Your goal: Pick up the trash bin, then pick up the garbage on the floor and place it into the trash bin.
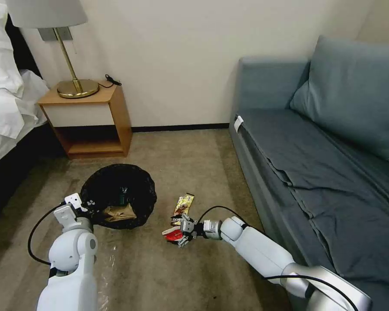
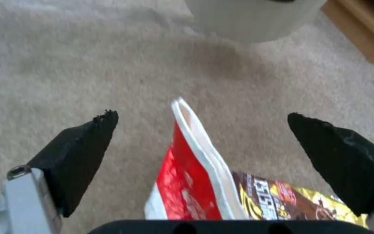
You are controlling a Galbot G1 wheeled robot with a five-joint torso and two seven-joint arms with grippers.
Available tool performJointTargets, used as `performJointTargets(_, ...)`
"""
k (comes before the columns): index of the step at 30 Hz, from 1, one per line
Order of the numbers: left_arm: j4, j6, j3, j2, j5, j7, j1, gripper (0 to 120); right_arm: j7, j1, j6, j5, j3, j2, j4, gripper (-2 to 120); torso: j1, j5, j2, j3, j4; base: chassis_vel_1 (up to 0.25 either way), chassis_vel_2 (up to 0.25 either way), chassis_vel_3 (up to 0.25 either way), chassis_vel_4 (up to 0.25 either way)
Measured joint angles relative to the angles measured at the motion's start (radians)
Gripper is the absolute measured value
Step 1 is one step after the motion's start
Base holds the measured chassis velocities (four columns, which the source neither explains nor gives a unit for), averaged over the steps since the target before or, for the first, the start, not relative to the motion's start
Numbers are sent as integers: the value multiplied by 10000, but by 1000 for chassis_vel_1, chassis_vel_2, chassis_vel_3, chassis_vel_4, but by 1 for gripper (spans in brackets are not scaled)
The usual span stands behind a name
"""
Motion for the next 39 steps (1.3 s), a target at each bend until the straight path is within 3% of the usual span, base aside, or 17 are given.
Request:
performJointTargets(2, -47, -5, 52, -84, 66, -9, 14, 2, -49, 223, 226, -293, 68, 274, -855, 100, 0, -1, 0, 0, -1, 0, 0, 0, 0)
performJointTargets(9, -130, -40, 97, -113, 120, -14, 86, 2, 70, 314, 187, -761, 511, 647, -1883, 100, 0, 0, 0, 0, -1, 0, 0, 0, 0)
performJointTargets(16, -144, -117, 110, -134, 190, -15, 151, 2, 1125, 219, -736, -862, 727, 1045, -2491, 100, 0, 0, 0, 0, 0, 0, 0, 0, 0)
performJointTargets(26, -246, -132, 128, -161, 268, -20, 193, 2, 868, 216, -1434, -1272, 1144, 1134, -2725, 98, 0, 0, 0, -1, 0, 0, 0, 0, 0)
performJointTargets(39, -97, -133, 146, -125, 258, -38, 76, 2, 767, -129, -1310, -1294, 1683, 960, -2556, 47, 0, 1, 0, -1, -1, 0, 0, 0, 0)
